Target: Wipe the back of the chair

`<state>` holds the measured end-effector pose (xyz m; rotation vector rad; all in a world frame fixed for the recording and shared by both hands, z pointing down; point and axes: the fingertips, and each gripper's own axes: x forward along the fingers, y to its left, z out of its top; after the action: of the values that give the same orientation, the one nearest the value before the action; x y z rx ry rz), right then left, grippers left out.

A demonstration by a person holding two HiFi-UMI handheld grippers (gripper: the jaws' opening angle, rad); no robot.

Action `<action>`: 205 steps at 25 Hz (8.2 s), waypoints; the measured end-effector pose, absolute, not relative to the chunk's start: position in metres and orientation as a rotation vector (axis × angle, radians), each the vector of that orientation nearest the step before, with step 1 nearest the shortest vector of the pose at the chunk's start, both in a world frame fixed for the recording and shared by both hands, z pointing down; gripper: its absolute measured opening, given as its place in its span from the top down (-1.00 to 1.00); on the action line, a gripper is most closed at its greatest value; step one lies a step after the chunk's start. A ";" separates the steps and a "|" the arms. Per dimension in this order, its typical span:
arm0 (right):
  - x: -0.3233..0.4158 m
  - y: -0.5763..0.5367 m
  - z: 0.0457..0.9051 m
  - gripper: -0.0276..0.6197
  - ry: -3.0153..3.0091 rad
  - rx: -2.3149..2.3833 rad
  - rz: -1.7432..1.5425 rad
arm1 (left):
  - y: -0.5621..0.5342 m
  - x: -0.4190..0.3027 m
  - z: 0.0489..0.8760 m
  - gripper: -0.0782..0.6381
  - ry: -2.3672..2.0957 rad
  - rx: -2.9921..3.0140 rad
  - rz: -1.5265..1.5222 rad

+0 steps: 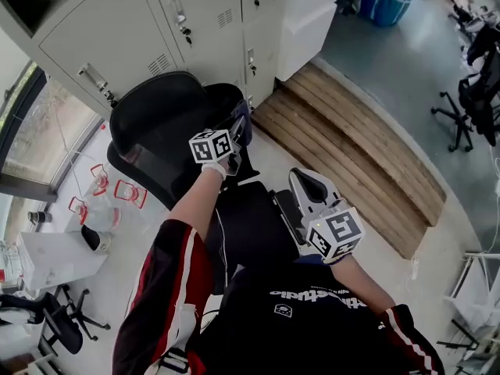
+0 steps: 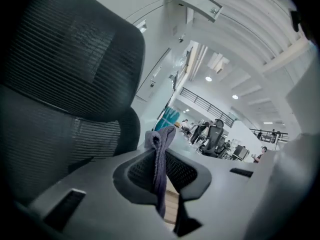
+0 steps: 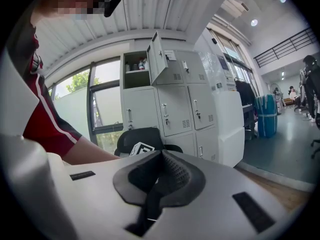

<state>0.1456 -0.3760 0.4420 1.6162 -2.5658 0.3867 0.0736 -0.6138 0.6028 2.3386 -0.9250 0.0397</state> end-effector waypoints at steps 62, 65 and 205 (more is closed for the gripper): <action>-0.093 -0.277 0.455 0.87 -2.729 1.110 0.373 | -0.464 -0.432 0.624 0.62 -1.687 1.939 -0.063; -0.086 -0.278 0.454 0.87 -2.728 1.123 0.373 | -0.460 -0.421 0.635 0.62 -1.680 1.932 -0.044; -0.042 -0.316 0.552 0.87 -2.563 1.171 0.574 | -0.398 -0.358 0.806 0.62 -1.699 1.728 0.048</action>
<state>-0.0420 -0.3156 0.5522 1.1713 -2.5627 0.5745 -0.3578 -0.3977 0.8063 1.7278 -1.6991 0.0480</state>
